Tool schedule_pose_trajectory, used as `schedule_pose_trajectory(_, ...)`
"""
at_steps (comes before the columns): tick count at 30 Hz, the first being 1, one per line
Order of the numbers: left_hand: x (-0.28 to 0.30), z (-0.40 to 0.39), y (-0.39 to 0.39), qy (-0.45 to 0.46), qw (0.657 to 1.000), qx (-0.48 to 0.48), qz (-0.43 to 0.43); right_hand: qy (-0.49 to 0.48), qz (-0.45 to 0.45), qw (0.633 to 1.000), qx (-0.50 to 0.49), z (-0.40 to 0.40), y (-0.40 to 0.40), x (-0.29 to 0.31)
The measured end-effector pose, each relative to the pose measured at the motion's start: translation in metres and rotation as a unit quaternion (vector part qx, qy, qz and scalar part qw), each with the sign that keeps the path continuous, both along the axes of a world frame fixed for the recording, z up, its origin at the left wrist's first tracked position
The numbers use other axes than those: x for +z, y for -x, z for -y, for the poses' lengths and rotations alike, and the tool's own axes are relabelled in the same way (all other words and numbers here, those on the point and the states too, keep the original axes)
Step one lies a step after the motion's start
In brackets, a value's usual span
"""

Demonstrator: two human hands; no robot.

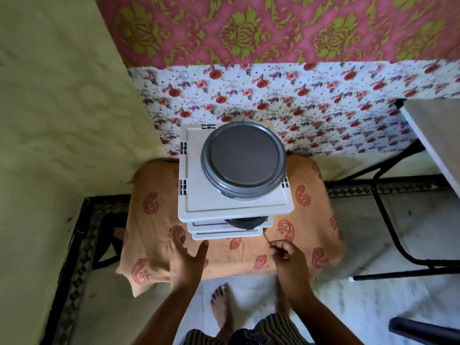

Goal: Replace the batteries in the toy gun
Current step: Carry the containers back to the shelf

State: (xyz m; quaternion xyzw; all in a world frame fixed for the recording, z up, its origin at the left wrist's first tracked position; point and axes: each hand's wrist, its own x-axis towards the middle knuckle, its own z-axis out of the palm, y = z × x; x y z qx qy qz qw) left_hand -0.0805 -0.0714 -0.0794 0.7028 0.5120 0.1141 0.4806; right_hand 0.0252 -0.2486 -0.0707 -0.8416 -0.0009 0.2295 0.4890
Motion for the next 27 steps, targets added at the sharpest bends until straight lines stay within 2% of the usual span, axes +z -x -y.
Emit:
schedule_pose_trajectory(4,0.019,-0.017,-0.004,-0.047,0.999,-0.019,0.008,-0.002,0.136,0.985,0.11,-0.04,-0.004,0.029)
schedule_pose_trajectory(8,0.029,-0.032,-0.015,-0.061,0.997,-0.042,0.026,-0.057,0.207,0.95,0.227,-0.101,-0.009,0.059)
schedule_pose_trajectory(13,0.031,-0.044,-0.019,-0.073,0.994,-0.074,0.03,0.015,0.216,0.932,0.29,-0.169,-0.01,0.07)
schedule_pose_trajectory(17,0.024,-0.051,-0.017,-0.072,0.992,-0.098,0.02,0.146,0.213,0.913,0.316,-0.204,-0.015,0.075)
schedule_pose_trajectory(21,0.017,-0.056,-0.017,-0.068,0.992,-0.108,0.023,0.229,0.231,0.887,0.329,-0.213,-0.015,0.073)
schedule_pose_trajectory(24,0.014,-0.059,-0.019,-0.061,0.992,-0.109,0.016,0.257,0.254,0.868,0.341,-0.214,-0.014,0.068)
schedule_pose_trajectory(27,0.012,-0.06,-0.019,-0.053,0.992,-0.111,0.027,0.26,0.254,0.865,0.346,-0.216,-0.015,0.066)
